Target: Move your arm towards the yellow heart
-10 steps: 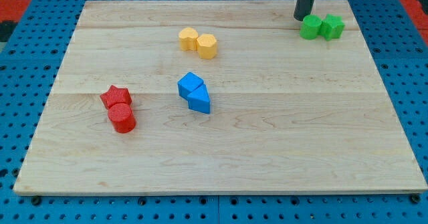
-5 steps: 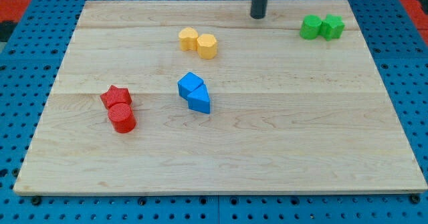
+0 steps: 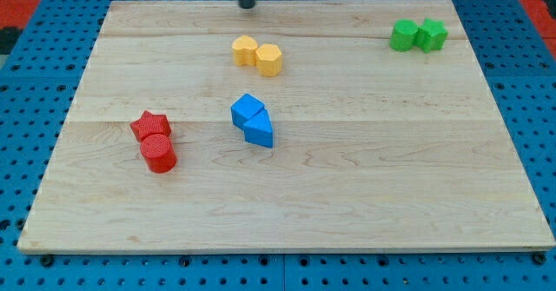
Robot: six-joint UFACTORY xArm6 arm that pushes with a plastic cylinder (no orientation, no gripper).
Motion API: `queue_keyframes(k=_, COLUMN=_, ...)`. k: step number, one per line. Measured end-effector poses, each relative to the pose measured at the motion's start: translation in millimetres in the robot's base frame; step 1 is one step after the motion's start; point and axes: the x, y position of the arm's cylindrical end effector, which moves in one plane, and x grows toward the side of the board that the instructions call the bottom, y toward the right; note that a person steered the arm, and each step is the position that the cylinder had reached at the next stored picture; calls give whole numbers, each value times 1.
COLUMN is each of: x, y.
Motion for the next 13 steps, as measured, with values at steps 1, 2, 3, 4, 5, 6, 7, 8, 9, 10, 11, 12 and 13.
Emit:
queue_keyframes(k=1, x=0, y=0)
queue_keyframes(k=2, x=0, y=0)
queue_keyframes(k=3, x=24, y=-12)
queue_keyframes(k=4, x=32, y=-24)
queue_keyframes(k=5, x=38, y=-35)
queue_keyframes(k=6, x=50, y=-58)
queue_keyframes(k=7, x=50, y=-60)
queue_keyframes(k=8, x=55, y=-79)
queue_keyframes(k=9, x=79, y=-136)
queue_keyframes(k=10, x=79, y=-140)
queue_keyframes(k=11, x=78, y=-140)
queue_keyframes(k=12, x=95, y=-167)
queue_keyframes(k=13, x=96, y=-178)
